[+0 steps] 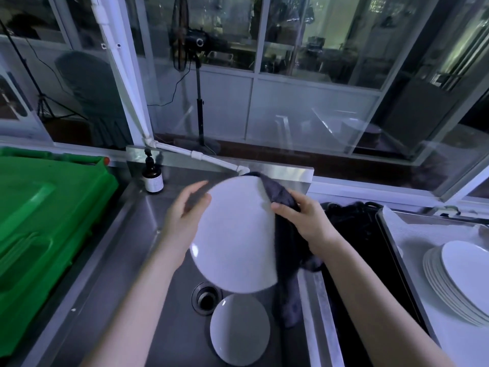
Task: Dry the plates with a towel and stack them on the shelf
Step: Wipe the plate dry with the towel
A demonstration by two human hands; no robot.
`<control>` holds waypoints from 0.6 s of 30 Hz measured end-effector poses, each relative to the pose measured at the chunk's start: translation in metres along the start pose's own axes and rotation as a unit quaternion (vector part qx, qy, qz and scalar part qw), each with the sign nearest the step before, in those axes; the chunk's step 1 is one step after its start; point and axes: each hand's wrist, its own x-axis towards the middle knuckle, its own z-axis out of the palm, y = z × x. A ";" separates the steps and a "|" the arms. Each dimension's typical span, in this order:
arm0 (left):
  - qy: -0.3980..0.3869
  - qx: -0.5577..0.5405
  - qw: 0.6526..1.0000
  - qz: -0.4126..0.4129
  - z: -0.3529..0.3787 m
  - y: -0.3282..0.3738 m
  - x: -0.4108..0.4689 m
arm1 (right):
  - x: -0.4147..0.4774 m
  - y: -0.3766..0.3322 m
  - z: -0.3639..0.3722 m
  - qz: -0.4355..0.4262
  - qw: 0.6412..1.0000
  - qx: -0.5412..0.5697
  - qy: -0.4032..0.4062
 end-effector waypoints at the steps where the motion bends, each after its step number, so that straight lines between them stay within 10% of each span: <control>1: 0.040 -0.040 0.998 -0.003 0.005 -0.009 -0.009 | -0.003 0.006 0.003 0.020 0.996 0.065 0.053; 8: 0.122 -0.104 0.987 0.001 0.040 -0.028 -0.026 | -0.024 0.032 0.041 0.103 0.954 0.232 0.161; 18: -0.108 0.126 0.985 0.056 -0.012 0.007 0.008 | 0.013 -0.011 -0.003 -0.005 0.998 -0.048 -0.049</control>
